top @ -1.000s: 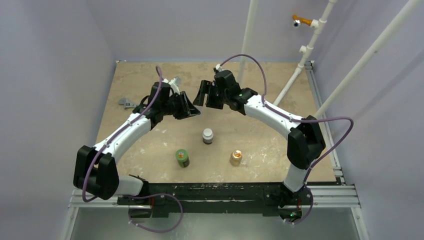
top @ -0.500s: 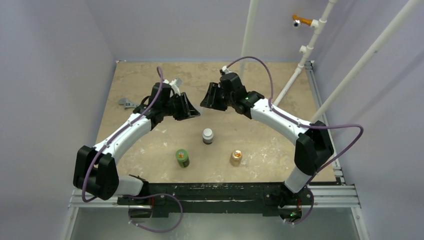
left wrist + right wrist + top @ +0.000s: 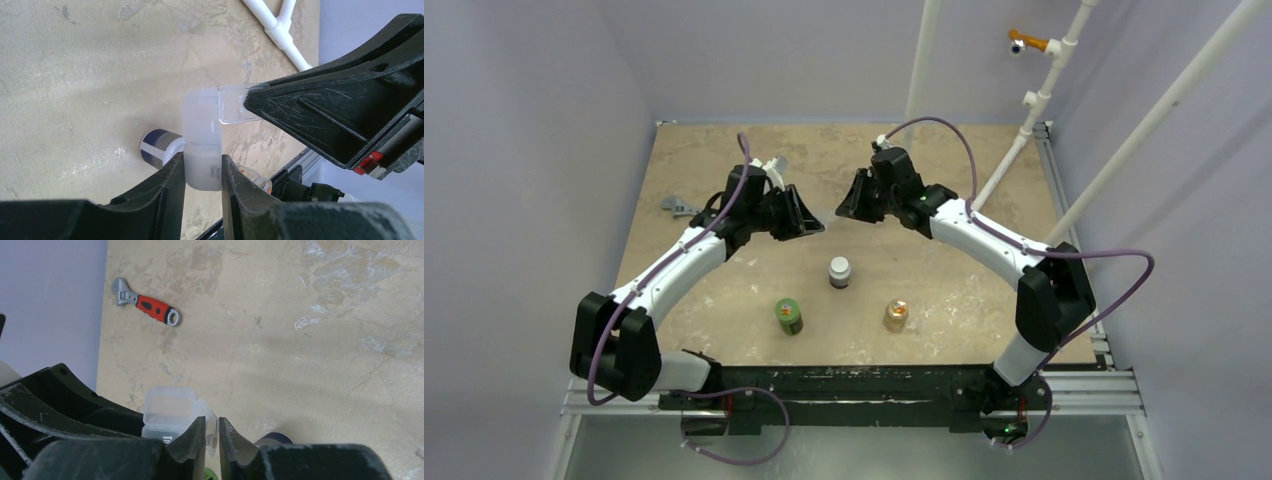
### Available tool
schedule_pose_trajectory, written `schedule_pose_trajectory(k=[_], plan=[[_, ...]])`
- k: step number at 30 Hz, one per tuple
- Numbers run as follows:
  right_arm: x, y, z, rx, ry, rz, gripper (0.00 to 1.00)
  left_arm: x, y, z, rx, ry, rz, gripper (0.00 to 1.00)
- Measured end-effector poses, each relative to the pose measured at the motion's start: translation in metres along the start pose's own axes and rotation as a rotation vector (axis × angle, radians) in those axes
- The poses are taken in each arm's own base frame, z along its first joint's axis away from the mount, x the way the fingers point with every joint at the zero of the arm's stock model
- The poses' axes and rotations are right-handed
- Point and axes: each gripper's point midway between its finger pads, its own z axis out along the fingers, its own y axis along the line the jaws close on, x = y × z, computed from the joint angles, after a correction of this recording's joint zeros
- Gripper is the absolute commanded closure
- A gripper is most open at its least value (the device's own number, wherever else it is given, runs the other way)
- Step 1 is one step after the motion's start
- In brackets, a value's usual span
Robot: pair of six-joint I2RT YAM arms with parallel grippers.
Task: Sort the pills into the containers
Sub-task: Place the pill container at the center of the board.
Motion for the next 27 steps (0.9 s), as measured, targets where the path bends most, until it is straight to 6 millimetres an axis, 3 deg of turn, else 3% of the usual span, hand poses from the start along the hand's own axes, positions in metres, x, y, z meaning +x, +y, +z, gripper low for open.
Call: schedule_pose_trajectory(k=[2,5,9,11,15,23,27], plan=[[0.001,0.001,0.0,-0.011,0.004,0.007,0.99,0.0,0.0,0.0,0.0,0.0,0.0,1.0],[-0.002,0.002,0.0,-0.021,-0.001,0.02,1.0,-0.001,-0.001,0.0,0.004,-0.005,0.002,0.99],[-0.004,0.002,0.0,-0.028,-0.001,0.028,1.0,-0.002,-0.002,0.0,0.008,-0.009,0.004,0.79],[-0.005,0.001,0.0,-0.03,0.0,0.03,1.0,-0.002,-0.002,0.0,0.009,-0.008,0.004,0.64],[-0.005,-0.001,-0.003,-0.025,0.001,0.029,1.0,-0.002,-0.002,0.0,0.008,-0.008,0.007,0.52],[-0.012,-0.017,-0.012,0.036,-0.027,0.008,1.0,-0.012,-0.007,-0.005,-0.005,-0.026,0.042,0.49],[-0.017,-0.036,-0.015,0.118,-0.049,-0.021,1.0,-0.016,-0.007,-0.007,-0.023,-0.032,0.06,0.49]])
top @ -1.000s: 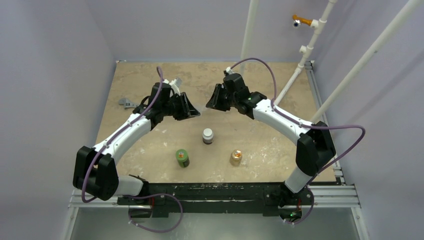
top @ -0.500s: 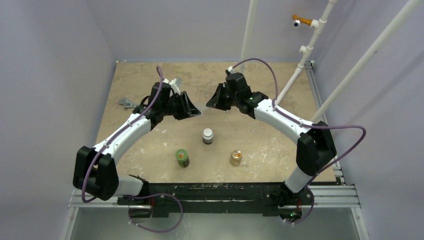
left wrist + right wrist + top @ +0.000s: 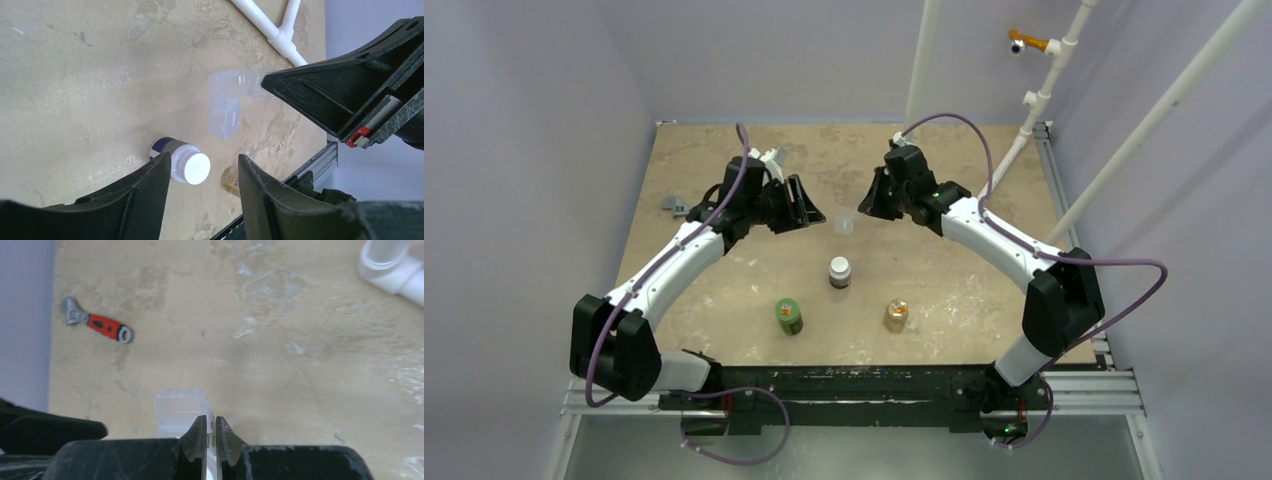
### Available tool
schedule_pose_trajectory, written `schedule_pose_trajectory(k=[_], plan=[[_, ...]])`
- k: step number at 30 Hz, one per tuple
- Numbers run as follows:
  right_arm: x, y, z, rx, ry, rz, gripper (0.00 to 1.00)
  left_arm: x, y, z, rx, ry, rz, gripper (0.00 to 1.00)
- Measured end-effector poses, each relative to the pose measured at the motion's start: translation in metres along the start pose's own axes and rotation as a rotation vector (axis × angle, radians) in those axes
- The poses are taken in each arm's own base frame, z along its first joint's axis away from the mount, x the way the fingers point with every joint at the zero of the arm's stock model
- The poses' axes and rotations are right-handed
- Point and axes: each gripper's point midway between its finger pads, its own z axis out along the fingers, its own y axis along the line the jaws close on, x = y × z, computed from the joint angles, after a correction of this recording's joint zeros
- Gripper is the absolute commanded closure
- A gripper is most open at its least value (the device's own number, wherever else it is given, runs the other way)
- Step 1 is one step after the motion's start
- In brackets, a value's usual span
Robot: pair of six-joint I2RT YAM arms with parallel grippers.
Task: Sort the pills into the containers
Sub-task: Place the pill container at the center of the board.
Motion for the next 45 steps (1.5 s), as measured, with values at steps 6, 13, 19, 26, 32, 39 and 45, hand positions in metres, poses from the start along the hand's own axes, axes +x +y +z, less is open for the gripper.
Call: schedule_pose_trajectory(k=[6,13,19,26,32,39,45], plan=[[-0.005,-0.04,0.002,0.169,-0.035,-0.07,1.0,0.001,0.004,-0.007,-0.04,-0.007,0.025,0.48],[0.03,-0.083,0.033,0.279,0.055,-0.116,1.0,0.009,-0.002,-0.01,-0.043,0.003,0.052,0.48],[0.067,-0.115,0.053,0.356,0.159,-0.128,1.0,0.014,-0.004,-0.011,-0.049,0.013,0.067,0.47],[0.063,-0.117,0.053,0.365,0.139,-0.131,0.97,0.017,-0.002,-0.013,-0.056,0.016,0.074,0.47],[0.057,-0.113,0.049,0.362,0.12,-0.132,0.96,0.017,-0.001,-0.013,-0.062,0.013,0.073,0.46],[0.043,-0.106,0.036,0.356,0.074,-0.136,0.94,0.018,0.0,-0.013,-0.067,0.015,0.072,0.44],[0.041,-0.105,0.033,0.352,0.069,-0.143,0.89,0.018,0.001,-0.013,-0.07,0.016,0.071,0.43]])
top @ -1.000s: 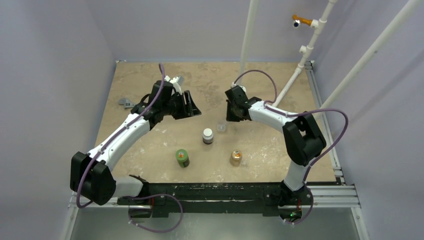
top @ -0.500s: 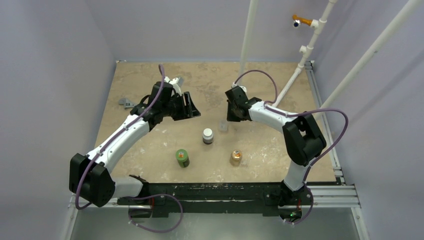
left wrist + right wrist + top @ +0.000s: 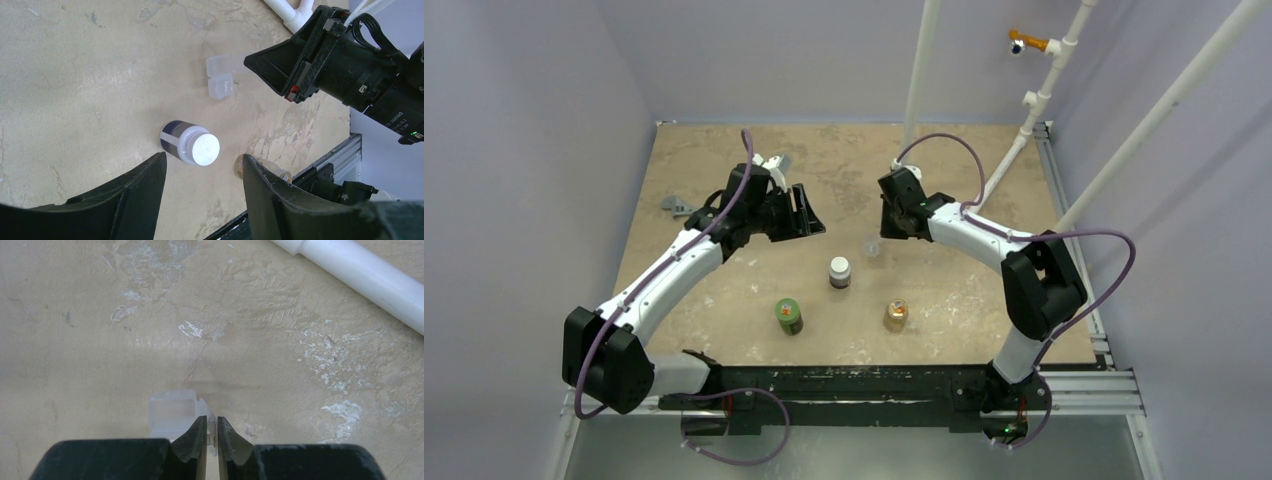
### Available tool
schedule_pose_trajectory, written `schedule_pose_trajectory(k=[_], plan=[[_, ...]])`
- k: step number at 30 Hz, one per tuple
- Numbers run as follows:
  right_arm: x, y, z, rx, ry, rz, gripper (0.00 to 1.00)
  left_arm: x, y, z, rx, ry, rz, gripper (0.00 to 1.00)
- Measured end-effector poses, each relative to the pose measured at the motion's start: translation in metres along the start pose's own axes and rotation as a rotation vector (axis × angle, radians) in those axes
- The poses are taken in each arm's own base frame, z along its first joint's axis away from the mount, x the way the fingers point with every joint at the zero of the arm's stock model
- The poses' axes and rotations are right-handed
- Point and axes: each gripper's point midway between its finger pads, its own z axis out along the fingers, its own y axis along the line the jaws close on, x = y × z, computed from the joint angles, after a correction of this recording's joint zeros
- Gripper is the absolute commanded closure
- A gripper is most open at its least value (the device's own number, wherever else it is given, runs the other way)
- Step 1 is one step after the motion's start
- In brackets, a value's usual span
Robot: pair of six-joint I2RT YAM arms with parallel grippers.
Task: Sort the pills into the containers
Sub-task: Place the pill container at the center of the board.
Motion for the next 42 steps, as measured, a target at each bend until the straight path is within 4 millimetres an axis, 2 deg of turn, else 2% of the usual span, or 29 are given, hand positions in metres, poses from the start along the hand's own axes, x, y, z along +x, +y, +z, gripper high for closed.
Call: schedule_pose_trajectory(k=[14,19,23,25,28,33,37,42], plan=[[0.001,-0.001,0.0,0.002,0.002,-0.026,0.76,0.002,0.0,0.0,-0.004,0.007,0.001,0.43],[0.003,-0.006,-0.002,0.025,0.006,-0.037,0.58,0.004,0.001,0.0,-0.012,0.011,0.0,0.42],[0.003,-0.004,-0.014,0.022,0.003,-0.066,0.41,0.007,0.009,-0.001,-0.049,0.021,0.003,0.33],[0.001,0.006,-0.025,0.004,-0.015,-0.09,0.36,0.008,0.014,-0.003,-0.079,0.025,0.006,0.29],[0.0,0.034,-0.045,-0.053,-0.047,-0.141,0.31,0.004,0.021,-0.008,-0.12,0.015,0.007,0.21],[0.017,0.078,-0.07,-0.17,-0.051,-0.217,0.28,-0.009,0.039,-0.027,-0.187,-0.038,-0.021,0.13],[0.033,0.098,-0.074,-0.206,-0.028,-0.267,0.28,-0.017,0.047,-0.041,-0.223,-0.082,-0.035,0.12],[0.041,0.114,-0.068,-0.211,-0.004,-0.301,0.3,-0.02,0.047,-0.052,-0.233,-0.109,-0.035,0.11]])
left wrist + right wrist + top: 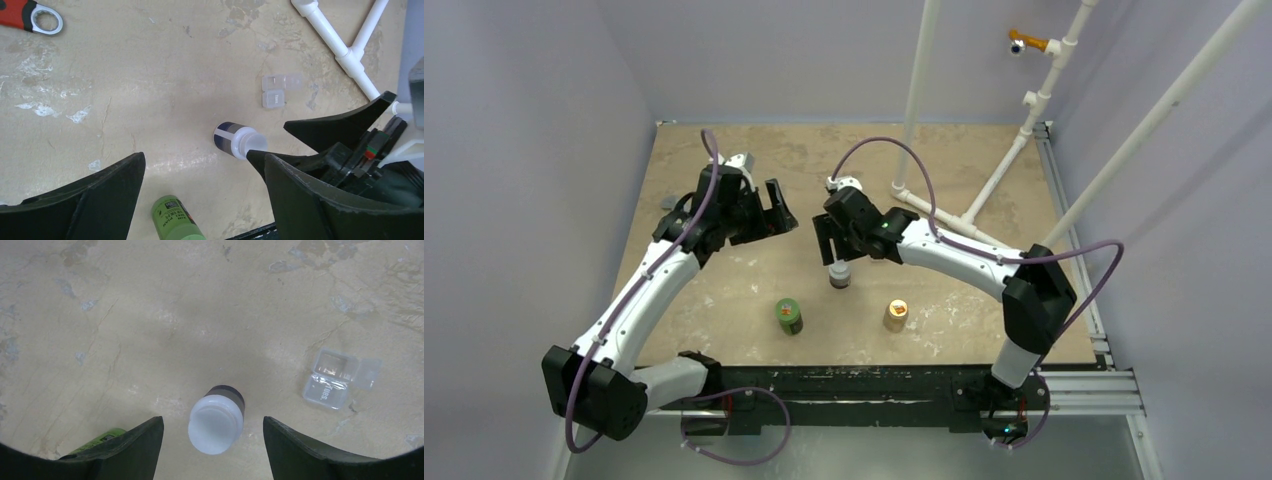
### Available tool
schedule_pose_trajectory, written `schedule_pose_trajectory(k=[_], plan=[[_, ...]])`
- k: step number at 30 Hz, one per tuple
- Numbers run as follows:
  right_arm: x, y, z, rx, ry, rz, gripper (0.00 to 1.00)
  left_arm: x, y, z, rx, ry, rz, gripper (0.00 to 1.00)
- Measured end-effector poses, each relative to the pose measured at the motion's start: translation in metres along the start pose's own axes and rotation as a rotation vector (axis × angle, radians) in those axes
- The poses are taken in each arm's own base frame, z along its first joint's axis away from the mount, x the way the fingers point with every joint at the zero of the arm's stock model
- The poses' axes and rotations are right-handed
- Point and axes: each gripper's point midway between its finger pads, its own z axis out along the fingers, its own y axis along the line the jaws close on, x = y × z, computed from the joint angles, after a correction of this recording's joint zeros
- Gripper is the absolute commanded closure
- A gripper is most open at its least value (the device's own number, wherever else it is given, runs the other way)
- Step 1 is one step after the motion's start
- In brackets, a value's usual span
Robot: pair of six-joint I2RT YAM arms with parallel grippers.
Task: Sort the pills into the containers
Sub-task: Place the pill container at the center of the board, then unscrew the lid of the pill bottle.
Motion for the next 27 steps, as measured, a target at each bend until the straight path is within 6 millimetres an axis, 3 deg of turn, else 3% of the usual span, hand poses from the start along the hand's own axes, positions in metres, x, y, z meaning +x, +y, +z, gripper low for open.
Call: schedule_pose_trajectory(k=[15,19,27], plan=[[0.03,0.006,0.019,0.033,0.089,-0.05,0.43,0.0,0.0,-0.002,0.001,-0.002,0.0,0.11],[0.031,0.005,0.018,0.041,0.093,-0.053,0.5,0.0,0.0,-0.002,0.001,-0.002,0.0,0.11],[0.038,0.0,0.027,0.071,0.109,-0.059,0.55,-0.001,0.0,-0.002,0.004,-0.003,-0.002,0.11]])
